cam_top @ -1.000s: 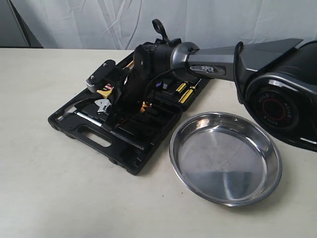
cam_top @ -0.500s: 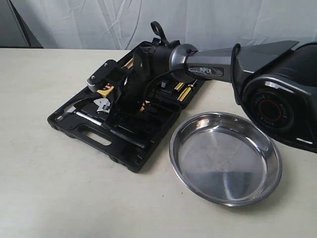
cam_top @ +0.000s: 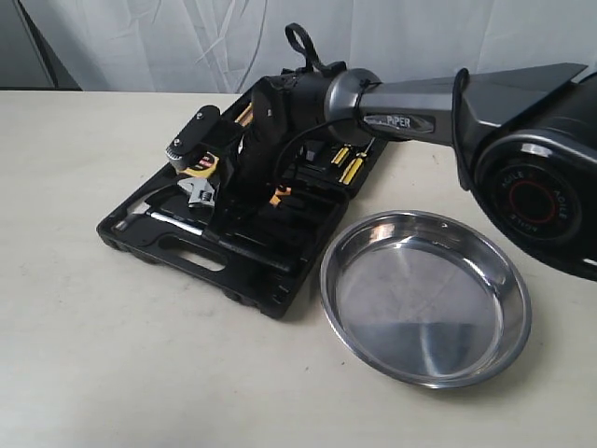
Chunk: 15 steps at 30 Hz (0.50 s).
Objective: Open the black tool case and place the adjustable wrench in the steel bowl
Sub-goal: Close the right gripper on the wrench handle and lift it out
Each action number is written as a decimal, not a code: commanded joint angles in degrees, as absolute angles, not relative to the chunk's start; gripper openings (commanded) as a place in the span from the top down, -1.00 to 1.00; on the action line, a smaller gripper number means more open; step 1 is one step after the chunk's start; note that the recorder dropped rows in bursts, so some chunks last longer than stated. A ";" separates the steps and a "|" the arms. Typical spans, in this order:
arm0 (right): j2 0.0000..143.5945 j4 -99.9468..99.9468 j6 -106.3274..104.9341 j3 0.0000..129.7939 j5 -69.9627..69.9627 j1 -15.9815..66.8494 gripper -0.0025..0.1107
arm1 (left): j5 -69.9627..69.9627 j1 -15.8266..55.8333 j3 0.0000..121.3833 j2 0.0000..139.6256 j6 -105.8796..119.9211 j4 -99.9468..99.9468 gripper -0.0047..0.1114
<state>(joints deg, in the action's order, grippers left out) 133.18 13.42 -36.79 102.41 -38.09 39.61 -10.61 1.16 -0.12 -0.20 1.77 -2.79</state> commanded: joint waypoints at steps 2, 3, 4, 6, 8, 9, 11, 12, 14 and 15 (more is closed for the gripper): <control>130.93 14.05 -37.28 102.56 -37.44 39.48 0.97 | -10.36 1.22 0.00 0.00 1.72 -2.71 0.91; 130.68 14.17 -37.28 102.56 -37.32 39.48 0.97 | -10.36 1.22 0.00 0.00 1.72 -2.71 0.91; 130.57 14.17 -37.28 102.56 -37.10 39.48 0.97 | -10.36 1.22 0.00 0.00 1.72 -2.71 0.91; 130.26 14.90 -37.28 102.56 -36.54 39.48 0.97 | -10.36 1.22 0.00 0.00 1.72 -2.71 0.91; 129.84 15.45 -37.28 102.56 -36.11 39.48 0.97 | -10.36 1.22 0.00 0.00 1.72 -2.71 0.91; 129.45 15.80 -37.28 102.56 -35.74 39.48 0.97 | -10.36 1.22 0.00 0.00 1.72 -2.71 0.91; 128.91 16.60 -37.28 102.56 -35.15 39.48 0.97 | -10.36 1.22 0.00 0.00 1.72 -2.71 0.91; 128.64 17.27 -37.28 102.56 -34.68 39.48 0.97 | -10.36 1.22 0.00 0.00 1.72 -2.71 0.91; 128.05 19.03 -37.28 102.56 -34.01 39.48 0.97 | -10.36 1.22 0.00 0.00 1.72 -2.71 0.91; 127.76 20.58 -37.28 102.56 -33.76 39.48 0.97 | -10.36 1.22 0.00 0.00 1.72 -2.71 0.91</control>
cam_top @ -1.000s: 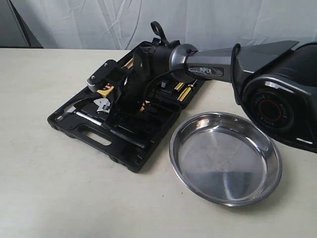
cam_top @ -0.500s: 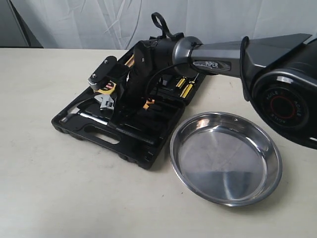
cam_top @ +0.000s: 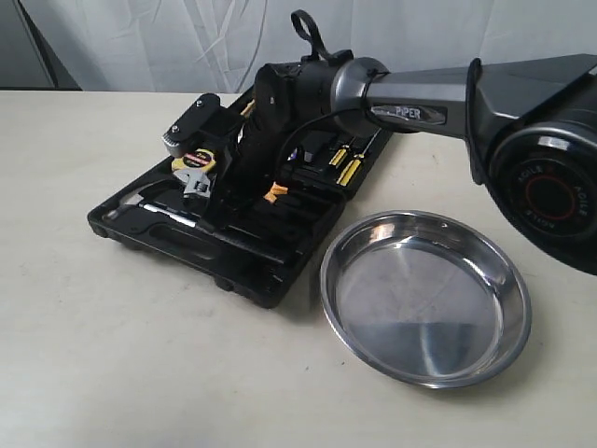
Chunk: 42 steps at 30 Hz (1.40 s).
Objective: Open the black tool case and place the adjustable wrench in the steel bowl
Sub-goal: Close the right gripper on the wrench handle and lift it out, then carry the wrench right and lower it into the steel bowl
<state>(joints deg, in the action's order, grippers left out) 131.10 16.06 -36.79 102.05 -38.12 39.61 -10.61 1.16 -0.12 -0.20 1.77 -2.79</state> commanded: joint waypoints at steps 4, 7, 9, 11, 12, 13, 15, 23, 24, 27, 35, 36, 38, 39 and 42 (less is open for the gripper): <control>126.94 20.55 -37.28 102.56 -33.98 39.48 0.97 | -10.36 1.22 0.00 0.00 1.72 -2.71 0.91; 126.93 17.32 -37.28 102.56 -35.07 39.48 0.97 | -10.36 1.22 0.00 0.00 1.72 -2.71 0.91; 126.93 16.34 -37.28 102.56 -36.29 39.48 0.97 | -10.36 1.22 0.00 0.00 1.72 -2.71 0.91; 126.77 16.07 -37.28 102.56 -37.85 39.48 0.97 | -10.36 1.22 0.00 0.00 1.72 -2.71 0.91; 126.53 15.79 -37.28 102.56 -38.75 39.48 0.97 | -10.36 1.22 0.00 0.00 1.72 -2.71 0.91; 126.23 15.53 -36.95 102.56 -39.69 39.48 0.97 | -10.36 1.22 0.00 0.00 1.72 -2.71 0.91; 125.13 14.32 -34.17 102.56 -41.42 39.48 0.97 | -10.36 1.22 0.00 0.00 1.72 -2.71 0.91; 117.13 -3.61 -15.96 99.38 -47.75 39.35 0.97 | -10.36 1.22 0.00 0.00 1.72 -2.71 0.91; 115.61 -5.03 -15.12 97.73 -47.75 39.35 0.97 | -10.36 1.22 0.00 0.00 1.72 -2.71 0.91; 111.27 -6.05 -12.87 91.15 -46.42 38.04 0.97 | -10.36 1.22 0.00 0.00 1.72 -2.71 0.91; 93.80 -5.89 -3.03 60.05 -36.08 28.54 0.97 | -10.36 1.22 0.00 0.00 1.72 -2.71 0.91; 92.75 -5.89 -2.42 57.37 -35.07 28.02 0.97 | -10.36 1.22 0.00 0.00 1.72 -2.71 0.91; 91.66 -5.78 -1.53 50.47 -30.55 27.48 0.97 | -10.36 1.22 0.00 0.00 1.72 -2.71 0.91; 91.78 -5.77 -1.41 46.66 -25.51 27.48 0.97 | -10.36 1.22 0.00 0.00 1.72 -2.71 0.91; 94.31 -3.16 -1.30 41.38 -14.87 27.48 0.97 | -10.36 1.22 0.00 0.00 1.72 -2.71 0.91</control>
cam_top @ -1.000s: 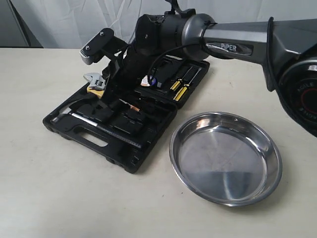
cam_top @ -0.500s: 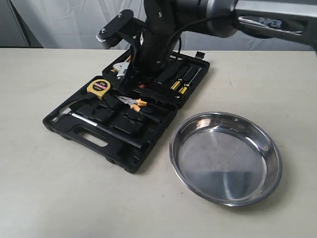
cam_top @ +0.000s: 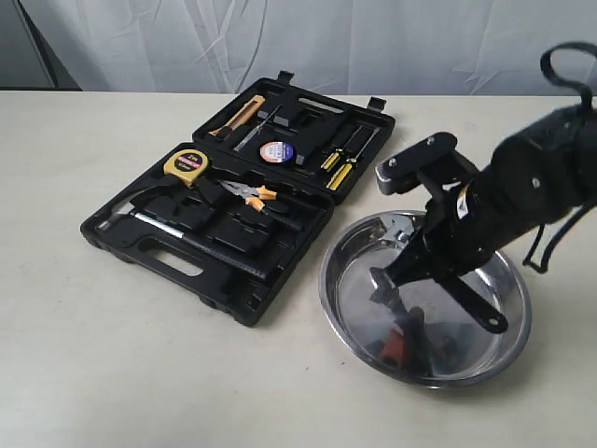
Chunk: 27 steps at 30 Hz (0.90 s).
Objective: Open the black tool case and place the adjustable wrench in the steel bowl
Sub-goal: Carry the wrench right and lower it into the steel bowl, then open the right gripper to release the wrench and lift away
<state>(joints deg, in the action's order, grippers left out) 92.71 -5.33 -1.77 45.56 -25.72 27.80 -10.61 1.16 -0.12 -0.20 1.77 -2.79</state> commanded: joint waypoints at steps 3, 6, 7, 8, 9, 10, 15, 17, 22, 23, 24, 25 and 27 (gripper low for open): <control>97.52 -2.62 -1.30 41.13 -13.99 27.48 0.97 | -10.36 1.22 0.00 0.00 1.72 -2.71 0.91; 99.29 -2.62 -1.30 41.13 -13.16 27.48 0.97 | -10.36 1.22 0.00 0.00 1.72 -2.71 0.91; 99.29 -2.62 -1.30 41.13 -13.14 27.48 0.95 | -10.36 1.22 0.00 0.00 1.72 -2.71 0.91; 99.29 -2.62 -1.30 41.13 -13.00 27.48 0.88 | -10.36 1.22 0.00 0.00 1.72 -2.71 0.91; 99.17 -2.62 -1.30 41.13 -12.86 27.48 0.78 | -10.36 1.22 0.00 0.00 1.72 -2.71 0.91; 99.17 -2.62 -1.30 41.13 -12.59 27.48 0.67 | -10.36 1.22 0.00 0.00 1.72 -2.71 0.91; 98.96 -1.61 0.00 41.13 -13.81 27.48 0.01 | -10.36 1.22 0.00 0.00 1.72 -2.71 0.91; 98.31 -1.33 1.55 41.13 -15.63 27.48 0.06 | -10.36 1.22 0.00 0.00 1.72 -2.71 0.91; 92.97 -0.75 1.69 41.13 -20.41 27.48 0.91 | -10.36 1.22 0.00 0.00 1.72 -2.71 0.91; 91.42 0.00 2.01 41.13 -21.20 27.48 0.96 | -10.36 1.22 0.00 0.00 1.72 -2.71 0.91; 89.10 0.75 2.01 41.13 -22.36 27.48 0.94 | -10.36 1.22 0.00 0.00 1.72 -2.71 0.91; 86.57 1.04 2.25 41.13 -23.71 27.48 0.92 | -10.36 1.22 0.00 0.00 1.72 -2.71 0.91; 80.83 2.02 2.39 41.13 -26.48 27.48 0.91 | -10.36 1.22 0.00 0.00 1.72 -2.71 0.91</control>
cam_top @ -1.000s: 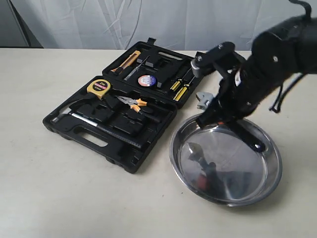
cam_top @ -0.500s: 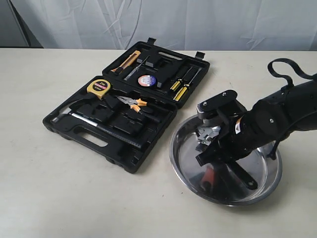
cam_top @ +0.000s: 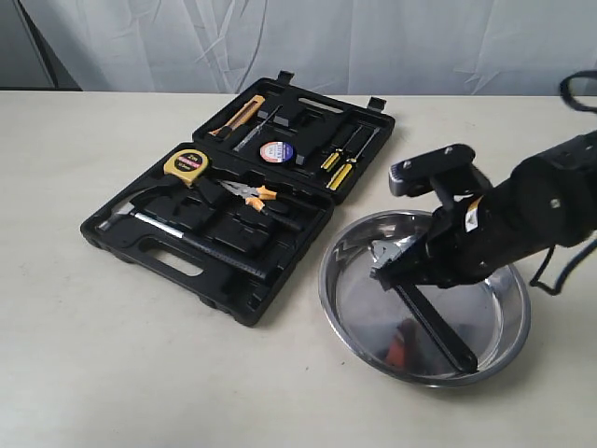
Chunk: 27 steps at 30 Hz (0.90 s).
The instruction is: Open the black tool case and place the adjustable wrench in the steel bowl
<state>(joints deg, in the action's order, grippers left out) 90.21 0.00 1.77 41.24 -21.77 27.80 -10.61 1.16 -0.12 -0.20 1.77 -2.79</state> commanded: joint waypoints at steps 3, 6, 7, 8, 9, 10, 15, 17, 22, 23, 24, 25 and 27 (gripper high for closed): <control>71.68 2.20 2.63 41.13 -30.82 27.48 0.91 | -10.36 1.22 0.00 0.00 1.72 -2.71 0.91; 61.68 4.57 2.63 41.13 -35.79 27.48 0.91 | -10.36 1.22 0.00 0.00 1.72 -2.71 0.91; 59.09 5.55 2.63 41.13 -37.37 27.48 0.91 | -10.36 1.22 0.00 0.00 1.72 -2.71 0.91; 55.92 6.01 2.63 41.13 -38.97 27.48 0.91 | -10.36 1.22 0.00 0.00 1.72 -2.71 0.91; 52.92 6.54 2.63 41.13 -41.36 27.48 0.91 | -10.36 1.22 0.00 0.00 1.72 -2.71 0.91; 50.09 6.72 2.63 41.13 -43.25 27.48 0.91 | -10.36 1.22 0.00 0.00 1.72 -2.71 0.91; 39.12 8.29 2.63 41.13 -47.23 27.48 0.91 | -10.25 1.22 0.00 0.00 1.72 -2.71 0.91; 36.16 8.79 2.63 41.13 -47.08 27.48 0.91 | -10.25 1.22 0.00 0.00 1.72 -2.71 0.91; 29.48 9.16 2.63 41.13 -47.08 27.48 0.91 | -10.25 1.22 0.00 0.00 1.72 -2.71 0.91; 28.42 9.38 2.63 41.13 -47.08 27.48 0.91 | -10.25 1.22 0.00 0.00 1.72 -2.71 0.91; 27.16 9.53 2.63 41.13 -46.98 27.48 0.91 | -10.25 1.22 0.00 0.00 1.72 -2.71 0.91; 26.15 9.53 2.63 41.13 -46.97 27.48 0.91 | -10.25 1.22 0.00 0.00 1.72 -2.71 0.91; 23.33 8.00 2.06 41.01 -45.69 27.39 0.91 | -10.25 1.22 0.00 0.00 1.72 -2.71 0.91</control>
<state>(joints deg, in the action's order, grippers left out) 26.72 9.31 2.64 41.24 -47.29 27.78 -10.61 1.16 -0.12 -0.20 1.77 -2.79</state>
